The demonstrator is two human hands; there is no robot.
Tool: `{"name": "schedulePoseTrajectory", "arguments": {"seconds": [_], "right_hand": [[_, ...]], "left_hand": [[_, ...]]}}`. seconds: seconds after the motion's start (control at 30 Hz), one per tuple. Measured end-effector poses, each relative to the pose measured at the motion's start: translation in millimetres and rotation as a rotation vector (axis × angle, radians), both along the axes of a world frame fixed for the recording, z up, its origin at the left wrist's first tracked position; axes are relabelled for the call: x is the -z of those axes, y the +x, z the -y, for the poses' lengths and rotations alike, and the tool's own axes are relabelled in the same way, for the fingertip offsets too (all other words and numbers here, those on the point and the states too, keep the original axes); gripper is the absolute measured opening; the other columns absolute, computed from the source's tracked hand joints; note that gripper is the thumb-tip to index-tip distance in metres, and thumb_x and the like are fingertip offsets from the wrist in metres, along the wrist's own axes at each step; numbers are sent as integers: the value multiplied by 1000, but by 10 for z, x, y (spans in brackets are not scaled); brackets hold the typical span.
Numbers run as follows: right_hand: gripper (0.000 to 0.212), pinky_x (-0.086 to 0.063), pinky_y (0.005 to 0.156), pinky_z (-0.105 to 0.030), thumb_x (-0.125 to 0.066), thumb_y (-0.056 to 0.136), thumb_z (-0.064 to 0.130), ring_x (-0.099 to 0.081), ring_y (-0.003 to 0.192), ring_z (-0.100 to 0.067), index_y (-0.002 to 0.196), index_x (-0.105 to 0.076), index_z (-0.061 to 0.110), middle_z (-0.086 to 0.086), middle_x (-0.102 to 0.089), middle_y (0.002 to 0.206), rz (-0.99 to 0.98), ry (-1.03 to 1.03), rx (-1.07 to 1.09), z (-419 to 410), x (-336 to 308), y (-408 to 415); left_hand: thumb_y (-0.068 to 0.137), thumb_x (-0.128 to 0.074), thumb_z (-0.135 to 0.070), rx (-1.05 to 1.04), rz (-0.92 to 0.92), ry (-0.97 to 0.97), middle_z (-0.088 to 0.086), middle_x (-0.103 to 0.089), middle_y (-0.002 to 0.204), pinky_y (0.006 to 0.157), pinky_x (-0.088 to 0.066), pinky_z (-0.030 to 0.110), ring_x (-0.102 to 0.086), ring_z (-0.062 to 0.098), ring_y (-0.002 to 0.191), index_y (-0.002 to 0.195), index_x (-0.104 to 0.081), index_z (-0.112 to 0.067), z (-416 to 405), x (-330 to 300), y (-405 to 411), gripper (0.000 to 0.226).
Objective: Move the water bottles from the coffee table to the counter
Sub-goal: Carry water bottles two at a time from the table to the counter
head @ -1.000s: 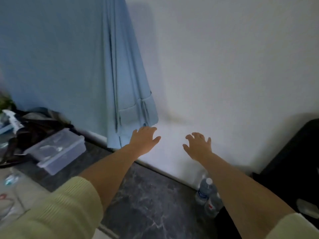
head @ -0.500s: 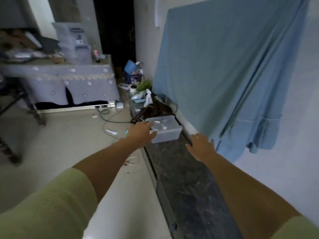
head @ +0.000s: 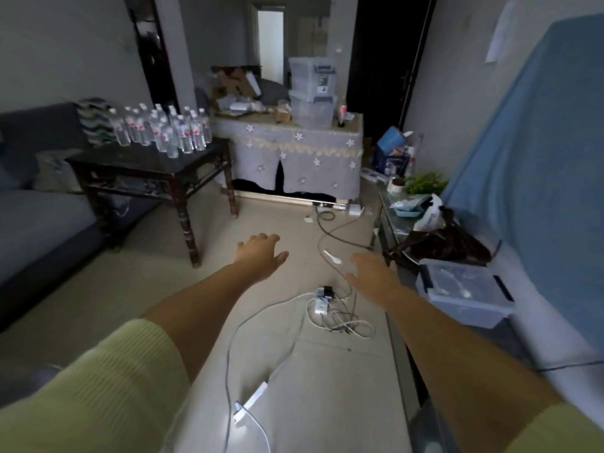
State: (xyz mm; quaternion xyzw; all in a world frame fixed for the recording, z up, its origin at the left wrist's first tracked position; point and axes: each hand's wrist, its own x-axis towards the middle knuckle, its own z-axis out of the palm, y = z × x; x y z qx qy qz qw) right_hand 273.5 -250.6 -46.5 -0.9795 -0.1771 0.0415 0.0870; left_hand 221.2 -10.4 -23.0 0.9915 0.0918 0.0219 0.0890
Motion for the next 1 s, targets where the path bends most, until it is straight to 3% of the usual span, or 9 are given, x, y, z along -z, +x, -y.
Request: {"name": "schedulePoseTrajectory", "arguments": {"seconds": [0.23,0.5,1.0], "right_hand": [[48,-29,109,-48,-41,96,40,-39,131,-27,140,-38,21,-8,-42,138,-20,-75,-138,-954,60,410],[47,-26,110,-51,-40,97,40,-41,128,-28,140,-38,22,-9,-42,139,-56,-162,-206,-1493,235,1116],[44,-29,106,-47,-39,98,38,-43,126,-29,139,-39,20,-10,-44,137,-62,-189,-422,-2247,129,3578]], "left_hand": [[96,-42,-50,-100,-27,10,8,-48,139,104,-34,45,-44,30,128,140,-41,-21,-763,61,209,53],[96,-42,-50,-125,-69,33,7,-48,140,106,-33,45,-44,28,128,140,-41,-21,-1091,300,770,53],[95,-43,-51,-385,-54,-79,6,-49,139,105,-36,47,-44,28,129,138,-43,-22,-1502,324,2724,52]]}}
